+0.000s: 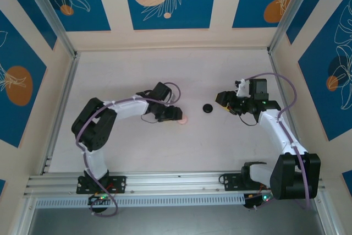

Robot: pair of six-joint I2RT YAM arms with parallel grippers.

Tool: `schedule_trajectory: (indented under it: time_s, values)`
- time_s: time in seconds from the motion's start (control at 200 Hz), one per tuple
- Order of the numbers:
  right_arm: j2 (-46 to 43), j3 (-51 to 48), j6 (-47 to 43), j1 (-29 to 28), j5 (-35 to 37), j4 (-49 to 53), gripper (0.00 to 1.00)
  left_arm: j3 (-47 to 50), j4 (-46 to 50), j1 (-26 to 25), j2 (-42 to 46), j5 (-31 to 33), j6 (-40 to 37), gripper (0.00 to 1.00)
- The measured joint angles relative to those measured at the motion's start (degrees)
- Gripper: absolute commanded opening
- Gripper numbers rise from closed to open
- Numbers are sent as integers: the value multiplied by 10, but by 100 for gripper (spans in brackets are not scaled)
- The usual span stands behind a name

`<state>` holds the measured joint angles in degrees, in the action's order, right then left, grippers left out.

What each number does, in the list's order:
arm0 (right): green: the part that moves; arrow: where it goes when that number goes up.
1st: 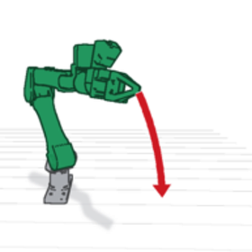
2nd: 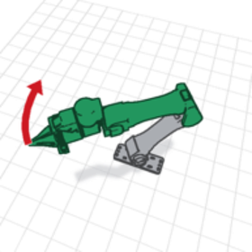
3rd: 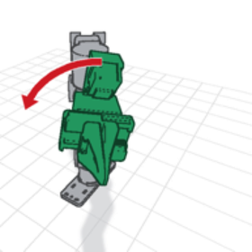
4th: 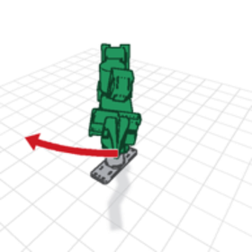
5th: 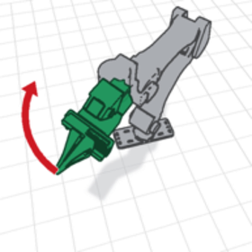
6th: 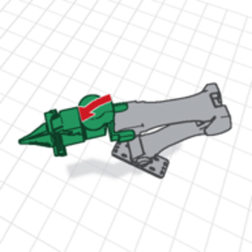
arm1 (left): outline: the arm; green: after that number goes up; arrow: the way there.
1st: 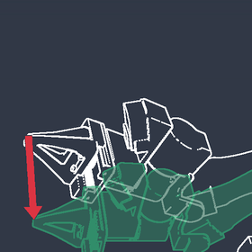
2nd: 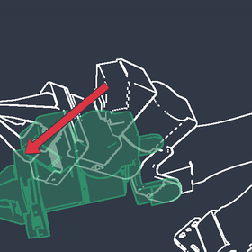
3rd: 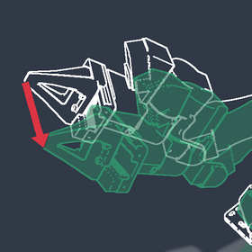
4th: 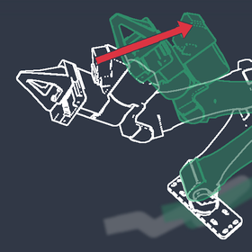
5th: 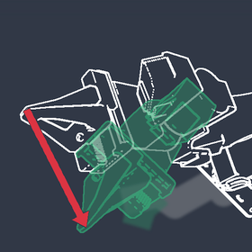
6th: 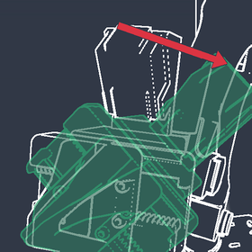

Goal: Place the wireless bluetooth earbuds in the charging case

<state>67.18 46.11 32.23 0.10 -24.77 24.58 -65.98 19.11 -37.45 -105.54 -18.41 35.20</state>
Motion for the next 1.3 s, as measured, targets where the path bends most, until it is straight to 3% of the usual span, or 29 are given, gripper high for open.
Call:
schedule_trajectory:
  time_s: [0.065, 0.14, 0.155, 0.17, 0.18, 0.245, 0.29, 0.455, 0.6, 0.835, 1.14, 1.3]
  values:
    - [0, 0, -13, 8, 14, -1, 61, -2, 28, 16, 28, 28, -19, 71]
    - [0, 0, -32, 16, 37, -11, 75, -2, 59, 39, 76, 72, -49, 79]
    - [0, -1, -33, 17, 43, -15, 82, -2, 64, 44, 87, 84, -56, 80]
    - [0, -2, -42, 19, 50, -22, 97, -2, 70, 47, 97, 94, -58, 80]
    - [0, -3, -40, 19, 53, -25, 100, -2, 73, 51, 106, 101, -66, 81]
    - [0, -16, -61, 24, 82, -59, 99, 1, 87, 74, 160, 153, -90, 86]
    - [0, -29, -71, 30, 100, -85, 99, 7, 88, 91, 200, 191, -111, 100]
    - [17, -87, -106, 52, 156, -182, 99, 109, 26, 162, 361, 341, -175, 100]
    - [49, -117, -140, 57, 190, -264, 99, 274, -119, 191, 437, 441, -231, 100]
    - [94, -158, -186, 57, 231, -398, 99, 468, -400, 202, 372, 502, -313, 100]
    - [153, -190, -214, 48, 238, -564, 99, 497, -743, 215, 201, 506, -403, 100]
    - [193, -201, -239, 14, 242, -628, 99, 503, -776, 254, 185, 449, -401, 100]
